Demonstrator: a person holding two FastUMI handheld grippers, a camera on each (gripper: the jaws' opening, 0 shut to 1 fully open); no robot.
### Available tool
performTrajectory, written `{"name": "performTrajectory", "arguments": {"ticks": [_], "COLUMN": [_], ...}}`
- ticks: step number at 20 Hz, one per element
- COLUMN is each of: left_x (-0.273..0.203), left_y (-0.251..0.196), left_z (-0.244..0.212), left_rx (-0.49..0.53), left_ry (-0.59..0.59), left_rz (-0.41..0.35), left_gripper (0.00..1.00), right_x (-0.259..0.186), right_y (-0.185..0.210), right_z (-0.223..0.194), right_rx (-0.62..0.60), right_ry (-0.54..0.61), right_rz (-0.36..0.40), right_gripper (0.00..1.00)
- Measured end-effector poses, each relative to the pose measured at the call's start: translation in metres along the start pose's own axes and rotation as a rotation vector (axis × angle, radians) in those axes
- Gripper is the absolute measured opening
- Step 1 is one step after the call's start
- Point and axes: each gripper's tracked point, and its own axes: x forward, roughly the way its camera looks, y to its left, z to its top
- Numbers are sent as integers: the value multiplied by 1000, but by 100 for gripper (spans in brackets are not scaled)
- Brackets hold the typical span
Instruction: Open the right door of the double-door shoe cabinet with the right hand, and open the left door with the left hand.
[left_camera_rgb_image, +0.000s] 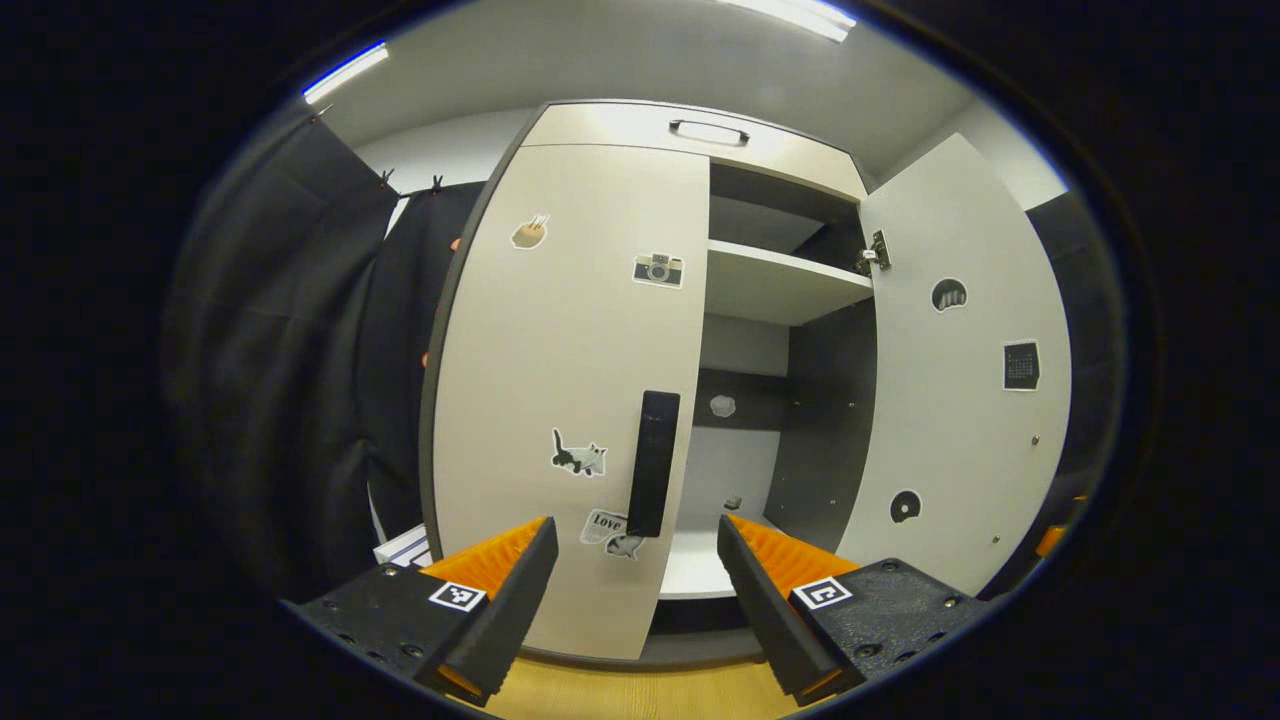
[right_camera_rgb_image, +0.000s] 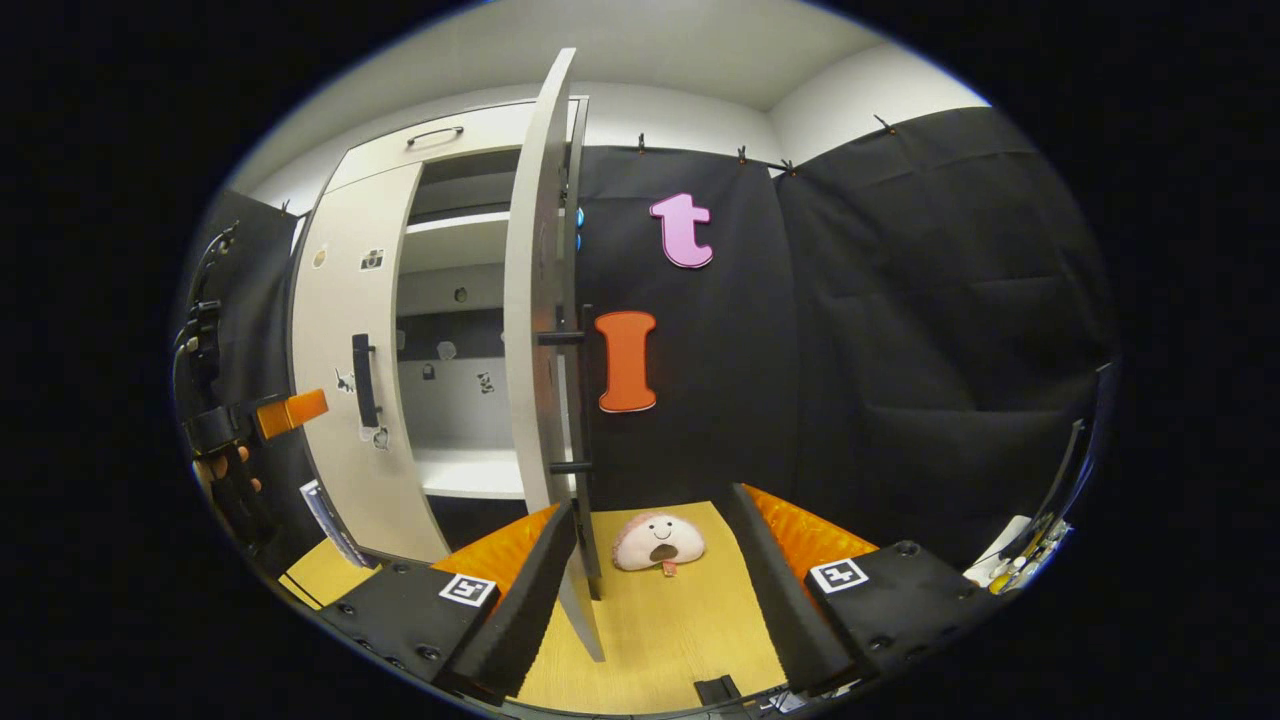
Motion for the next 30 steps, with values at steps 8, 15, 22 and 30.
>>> {"name": "performTrajectory", "arguments": {"ticks": [8,15,22,30], "left_x": [78,107,116,113], "left_y": [1,4,-2,-6], "left_z": [-14,-36,-36,-36], "left_rx": [14,19,27,90], "left_ry": [23,75,67,75], "left_rz": [-18,-20,-18,-58], "left_gripper": [96,73,56,24], "right_x": [0,5,1,-5], "right_y": [-12,-6,2,20], "right_z": [-6,-7,-7,-11], "right_rx": [10,44,29,6], "right_ry": [32,52,66,92], "right_rz": [-67,-86,-67,-28], "right_gripper": [89,98,99,99]}}
